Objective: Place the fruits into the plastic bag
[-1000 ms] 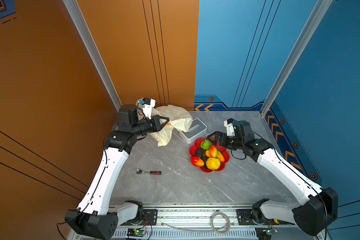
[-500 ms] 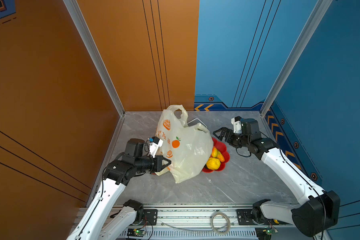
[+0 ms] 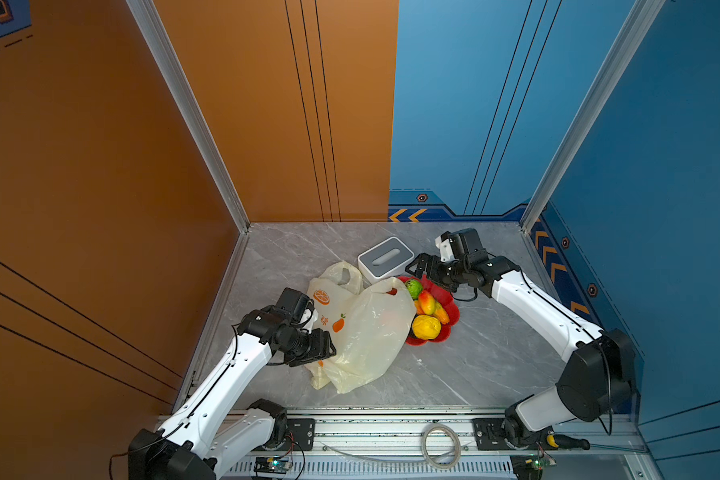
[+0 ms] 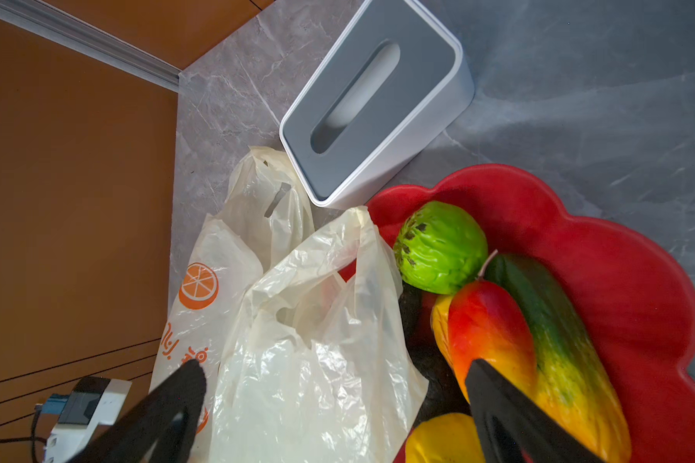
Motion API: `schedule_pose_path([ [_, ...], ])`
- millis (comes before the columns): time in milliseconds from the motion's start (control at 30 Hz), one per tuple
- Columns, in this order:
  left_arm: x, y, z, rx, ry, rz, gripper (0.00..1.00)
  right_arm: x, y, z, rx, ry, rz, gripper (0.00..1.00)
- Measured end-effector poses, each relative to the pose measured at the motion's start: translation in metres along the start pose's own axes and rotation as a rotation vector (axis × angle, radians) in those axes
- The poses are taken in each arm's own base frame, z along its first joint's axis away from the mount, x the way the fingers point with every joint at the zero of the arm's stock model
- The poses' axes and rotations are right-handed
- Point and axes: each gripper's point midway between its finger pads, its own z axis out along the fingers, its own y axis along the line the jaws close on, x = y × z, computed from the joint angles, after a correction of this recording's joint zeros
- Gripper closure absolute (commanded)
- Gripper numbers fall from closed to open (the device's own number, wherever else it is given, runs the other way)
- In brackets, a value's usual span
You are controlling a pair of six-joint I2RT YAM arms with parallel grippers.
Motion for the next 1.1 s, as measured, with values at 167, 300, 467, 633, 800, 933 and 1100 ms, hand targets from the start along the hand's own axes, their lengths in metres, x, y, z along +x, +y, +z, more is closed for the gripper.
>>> schedule_pose_path([
  [167, -0.007, -0.009, -0.032, 0.013, -0.072, 0.008, 0.02, -0.007, 0.013, 0.016, 0.041, 0.034, -0.079, 0.0],
  [300, -0.032, -0.011, -0.078, -0.014, -0.197, 0.007, 0.0, 0.007, 0.012, 0.035, 0.082, 0.098, -0.118, 0.0],
  [467, -0.092, -0.008, -0.109, -0.09, -0.257, 0.017, 0.0, 0.029, 0.013, 0.045, 0.117, 0.157, -0.167, 0.0],
  [633, -0.196, -0.013, -0.088, -0.163, -0.217, 0.135, 0.02, 0.04, 0.024, 0.041, 0.117, 0.16, -0.211, 0.0],
  [800, -0.269, -0.012, -0.032, -0.195, -0.145, 0.264, 0.04, 0.055, 0.035, 0.017, 0.092, 0.141, -0.245, 0.0],
  [933, -0.306, -0.019, 0.007, -0.223, -0.119, 0.358, 0.04, 0.062, 0.052, -0.008, 0.041, 0.104, -0.272, 0.0],
  [1100, -0.334, -0.03, 0.033, -0.236, -0.135, 0.42, 0.05, 0.057, 0.066, -0.028, -0.008, 0.053, -0.288, 0.0],
])
